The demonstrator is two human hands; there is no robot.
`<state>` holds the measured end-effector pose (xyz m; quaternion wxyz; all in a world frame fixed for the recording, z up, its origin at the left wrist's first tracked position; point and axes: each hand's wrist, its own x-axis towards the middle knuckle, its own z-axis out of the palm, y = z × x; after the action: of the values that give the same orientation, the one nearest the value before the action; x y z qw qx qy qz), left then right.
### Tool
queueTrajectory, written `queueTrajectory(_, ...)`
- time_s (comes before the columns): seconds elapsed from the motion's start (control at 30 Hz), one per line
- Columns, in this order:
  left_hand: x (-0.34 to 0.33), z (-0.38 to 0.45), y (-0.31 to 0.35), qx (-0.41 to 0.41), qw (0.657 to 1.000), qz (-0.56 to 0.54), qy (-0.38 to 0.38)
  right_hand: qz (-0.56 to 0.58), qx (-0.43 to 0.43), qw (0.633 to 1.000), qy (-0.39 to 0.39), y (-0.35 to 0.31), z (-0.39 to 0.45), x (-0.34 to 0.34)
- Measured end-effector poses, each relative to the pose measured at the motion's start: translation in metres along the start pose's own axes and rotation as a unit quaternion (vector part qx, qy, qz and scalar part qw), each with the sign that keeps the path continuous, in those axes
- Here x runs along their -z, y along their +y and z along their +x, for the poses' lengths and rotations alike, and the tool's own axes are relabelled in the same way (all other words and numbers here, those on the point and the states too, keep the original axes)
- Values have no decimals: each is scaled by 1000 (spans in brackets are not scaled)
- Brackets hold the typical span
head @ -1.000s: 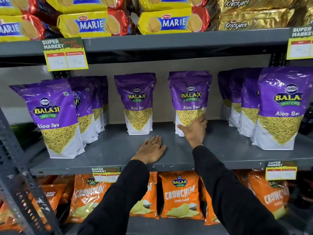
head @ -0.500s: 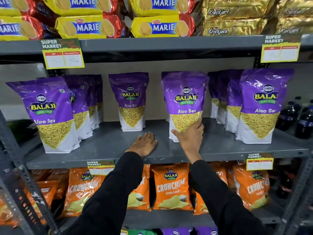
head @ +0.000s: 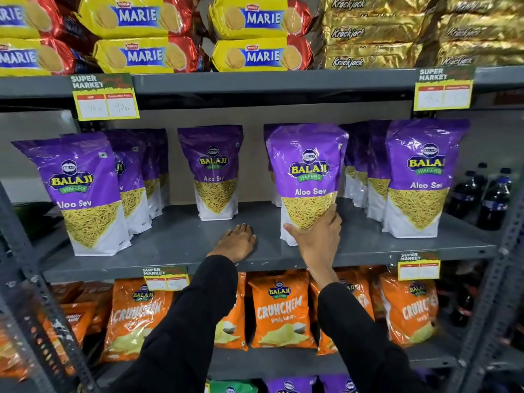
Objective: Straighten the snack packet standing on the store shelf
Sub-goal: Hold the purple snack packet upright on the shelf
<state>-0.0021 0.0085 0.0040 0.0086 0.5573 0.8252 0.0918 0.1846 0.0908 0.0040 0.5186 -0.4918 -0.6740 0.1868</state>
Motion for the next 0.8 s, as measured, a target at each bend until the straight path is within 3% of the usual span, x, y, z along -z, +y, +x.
queueTrajectory(0.8,-9,1,-4,12,1000,3,-4,-140,52,989,17,5,-12,-19)
